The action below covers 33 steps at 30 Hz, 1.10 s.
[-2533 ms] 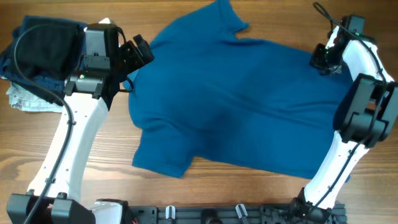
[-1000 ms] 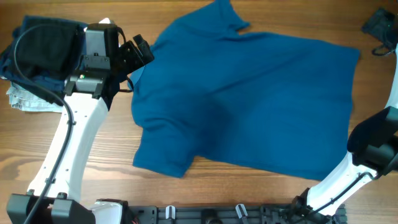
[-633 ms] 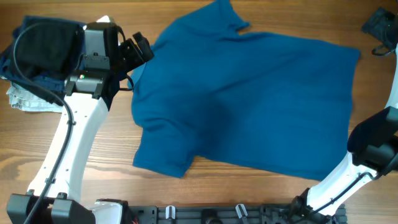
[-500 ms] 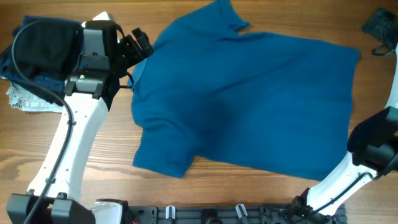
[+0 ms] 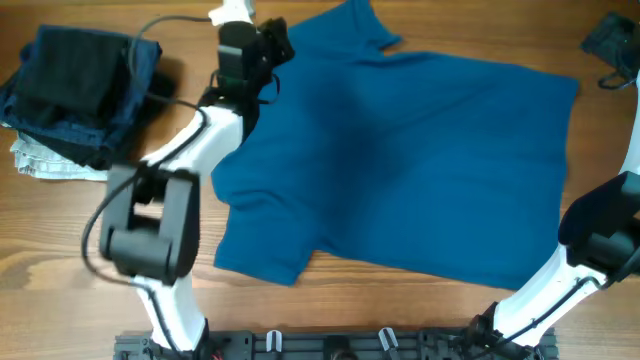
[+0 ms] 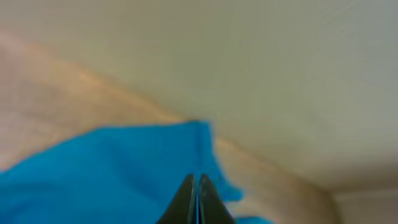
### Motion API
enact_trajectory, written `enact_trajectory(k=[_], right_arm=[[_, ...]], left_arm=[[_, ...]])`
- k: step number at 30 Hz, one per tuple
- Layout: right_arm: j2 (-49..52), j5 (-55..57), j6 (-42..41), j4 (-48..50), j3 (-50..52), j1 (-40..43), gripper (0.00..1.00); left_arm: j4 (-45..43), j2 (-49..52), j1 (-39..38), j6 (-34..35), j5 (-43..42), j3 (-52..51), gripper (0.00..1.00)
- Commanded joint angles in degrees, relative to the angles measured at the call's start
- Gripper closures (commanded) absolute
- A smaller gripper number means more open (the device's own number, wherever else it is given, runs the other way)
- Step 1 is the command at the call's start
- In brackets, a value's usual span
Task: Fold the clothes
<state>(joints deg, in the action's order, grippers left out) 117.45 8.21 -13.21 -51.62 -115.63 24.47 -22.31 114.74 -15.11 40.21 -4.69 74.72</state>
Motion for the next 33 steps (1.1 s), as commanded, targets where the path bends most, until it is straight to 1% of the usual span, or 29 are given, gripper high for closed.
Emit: enact_trajectory(k=[1, 3, 5, 7, 9, 11, 14, 15, 17, 21, 24, 26, 33], right_arm=[[0.5, 0.83, -0.46, 0.0, -0.13, -0.17, 0.0], [0.5, 0.83, -0.46, 0.0, -0.13, -0.17, 0.0], [0.5, 0.83, -0.44, 0.0, -0.13, -0.17, 0.0], [0.5, 0.83, -0.46, 0.0, -0.13, -0.17, 0.0], [0.5, 0.83, -0.44, 0.0, -0.15, -0.17, 0.0], [0.5, 0.83, -0.46, 0.0, -0.13, -0.17, 0.0], [0.5, 0.83, -0.44, 0.0, -0.15, -0.17, 0.0], [0.5, 0.83, -0.44, 0.0, -0.15, -0.17, 0.0], [0.5, 0.83, -0.44, 0.0, -0.13, -0.17, 0.01], [0.5, 0.83, -0.46, 0.0, -0.15, -0.17, 0.0], [0.5, 0.83, -0.44, 0.0, -0.15, -0.17, 0.0], [0.5, 0.83, -0.44, 0.0, -0.13, -0.17, 0.01], [0.5, 0.83, -0.46, 0.0, -0.13, -0.17, 0.01]], left_arm=[[12.85, 9.77, 0.11, -4.11, -6.29, 16.92, 0.96], [27.63, 11.45, 0.04, -8.39, -4.74, 30.45, 0.96], [40.72, 11.72, 0.04, -12.37, -0.79, 41.62, 0.96], [45.24, 11.72, 0.07, -14.75, 1.97, 44.28, 0.96], [45.99, 12.76, 0.11, -15.87, 1.97, 44.28, 0.96], [43.93, 16.61, -0.04, -18.45, 2.21, 44.28, 0.96], [40.96, 22.43, -0.04, -18.4, 2.45, 44.28, 0.96], [38.73, 24.96, -0.11, -18.4, 2.91, 44.28, 0.96], [38.4, 27.15, -0.11, -18.4, 7.04, 44.28, 0.96], [38.62, 31.04, -0.04, -19.06, 10.78, 44.28, 0.96], [40.81, 33.11, 0.28, -19.06, 11.61, 44.22, 0.96], [43.41, 33.2, 0.9, -19.06, 16.06, 44.22, 0.96], [55.1, 33.18, 4.07, -19.02, 16.35, 44.22, 0.96]])
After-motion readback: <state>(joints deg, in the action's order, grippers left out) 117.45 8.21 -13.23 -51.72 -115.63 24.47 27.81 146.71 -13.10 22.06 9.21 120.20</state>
